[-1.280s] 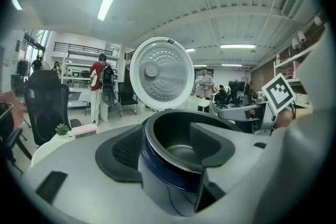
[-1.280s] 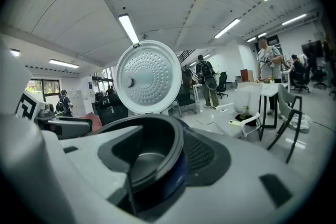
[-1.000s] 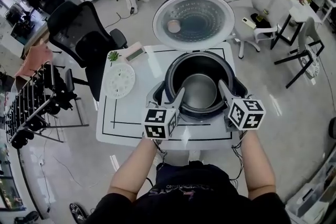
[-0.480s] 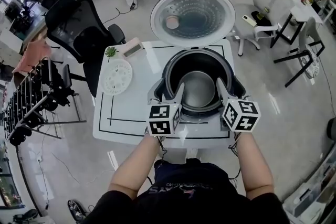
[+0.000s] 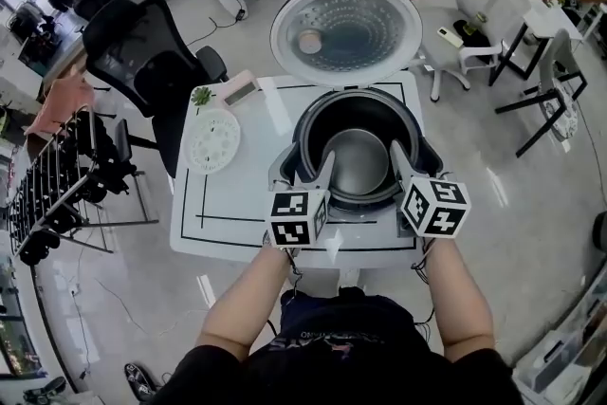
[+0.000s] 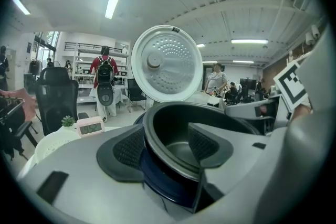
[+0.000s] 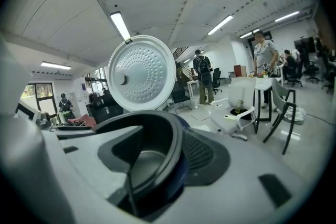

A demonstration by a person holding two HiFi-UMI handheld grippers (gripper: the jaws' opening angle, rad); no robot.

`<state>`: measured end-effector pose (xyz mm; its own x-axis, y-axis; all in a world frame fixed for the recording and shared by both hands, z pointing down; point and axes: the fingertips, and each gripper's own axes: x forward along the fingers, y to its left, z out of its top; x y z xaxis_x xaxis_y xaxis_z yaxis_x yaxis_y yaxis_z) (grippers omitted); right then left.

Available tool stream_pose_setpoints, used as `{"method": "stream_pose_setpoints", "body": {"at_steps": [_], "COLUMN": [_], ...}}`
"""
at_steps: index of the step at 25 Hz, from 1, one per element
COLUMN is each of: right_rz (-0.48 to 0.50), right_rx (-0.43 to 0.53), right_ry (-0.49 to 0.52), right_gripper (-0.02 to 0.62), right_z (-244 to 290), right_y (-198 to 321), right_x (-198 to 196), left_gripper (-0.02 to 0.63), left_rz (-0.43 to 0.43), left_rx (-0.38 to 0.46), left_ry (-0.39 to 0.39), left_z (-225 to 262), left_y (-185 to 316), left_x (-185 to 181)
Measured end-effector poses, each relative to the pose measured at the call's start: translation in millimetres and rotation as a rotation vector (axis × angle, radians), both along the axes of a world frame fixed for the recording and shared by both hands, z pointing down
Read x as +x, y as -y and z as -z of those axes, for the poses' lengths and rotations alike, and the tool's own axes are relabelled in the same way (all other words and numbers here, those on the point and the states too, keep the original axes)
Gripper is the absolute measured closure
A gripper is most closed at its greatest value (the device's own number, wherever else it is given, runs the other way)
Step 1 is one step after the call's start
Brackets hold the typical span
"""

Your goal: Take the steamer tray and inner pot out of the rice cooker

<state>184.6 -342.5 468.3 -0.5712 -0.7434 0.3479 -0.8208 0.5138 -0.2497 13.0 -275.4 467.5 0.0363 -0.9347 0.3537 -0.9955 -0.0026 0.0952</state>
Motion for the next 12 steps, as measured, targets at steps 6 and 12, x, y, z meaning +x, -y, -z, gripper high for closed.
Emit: {"method": "stream_pose_setpoints", "body": {"at_steps": [6, 12], "right_rz": [-0.020, 0.001], "right_rx": [0.028, 0.117], "right_ry": [0.077, 0.182], "right_gripper": [0.359, 0.377], "right_z": [18.5, 64.2], "right_y": [-4.1, -10.1], "right_x": [2.2, -0.5], "left_gripper": [0.348, 0.351], "left_rz": [0.022, 0.058], "left_rx": [0.040, 0.098], "left_ry": [-0.054, -0.101], "left_z": [16.2, 40.3], "left_y": [-2.5, -10.2], "left_x": [-0.2, -6.8]}}
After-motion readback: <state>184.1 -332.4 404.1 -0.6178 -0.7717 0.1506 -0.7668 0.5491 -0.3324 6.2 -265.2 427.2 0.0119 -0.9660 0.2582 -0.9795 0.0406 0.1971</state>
